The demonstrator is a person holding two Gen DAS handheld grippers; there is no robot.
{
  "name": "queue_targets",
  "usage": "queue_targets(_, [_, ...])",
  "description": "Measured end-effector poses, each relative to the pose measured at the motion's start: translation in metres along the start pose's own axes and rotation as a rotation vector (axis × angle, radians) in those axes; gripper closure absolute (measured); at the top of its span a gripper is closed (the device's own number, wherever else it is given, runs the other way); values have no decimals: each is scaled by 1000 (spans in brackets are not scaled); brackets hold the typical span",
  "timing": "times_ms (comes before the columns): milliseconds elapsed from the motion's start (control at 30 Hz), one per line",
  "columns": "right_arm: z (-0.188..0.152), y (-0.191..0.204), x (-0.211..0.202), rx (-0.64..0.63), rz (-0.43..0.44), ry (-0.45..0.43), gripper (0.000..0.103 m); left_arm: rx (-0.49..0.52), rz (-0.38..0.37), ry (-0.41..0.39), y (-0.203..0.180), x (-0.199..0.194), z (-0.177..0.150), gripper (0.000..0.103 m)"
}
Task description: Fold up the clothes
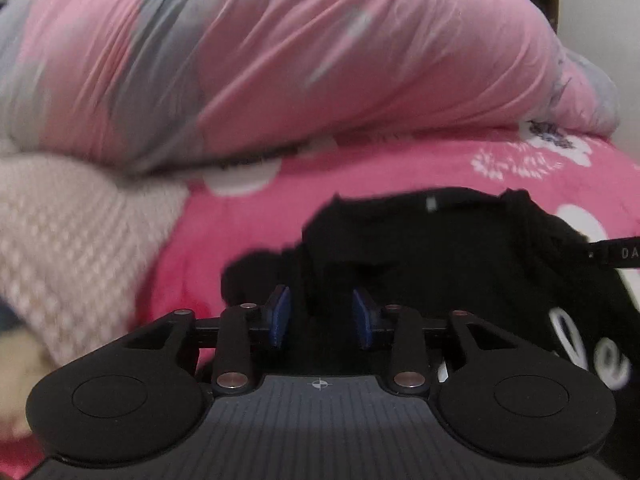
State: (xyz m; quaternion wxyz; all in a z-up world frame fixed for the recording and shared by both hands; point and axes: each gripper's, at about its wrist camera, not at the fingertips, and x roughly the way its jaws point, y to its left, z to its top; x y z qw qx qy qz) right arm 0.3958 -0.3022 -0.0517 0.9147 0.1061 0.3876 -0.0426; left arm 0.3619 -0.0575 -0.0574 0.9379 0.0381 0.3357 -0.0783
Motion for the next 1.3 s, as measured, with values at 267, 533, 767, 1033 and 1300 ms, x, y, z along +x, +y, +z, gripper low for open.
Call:
queue_targets(267, [-15,-54,-125,163,182,-43,45,-32,-49,-86,57,-145,-14,35])
queue_targets(533, [-121,-95,-270,217,306,-16,44,-89,-128,-51,104,-270,-85,31])
queue_targets(767, [-204,-31,-301,28,373,-6,46,-199,-208,114,94,-269,-187,39])
queue_targets(1033, [-287,136,-304,-623,461,-174,61,-480,-242,156,118,-259,-228,62])
queue_targets(1300, [-327,216,-253,-974,358,-150,98,-522,-297,126,135,-262,-239,69])
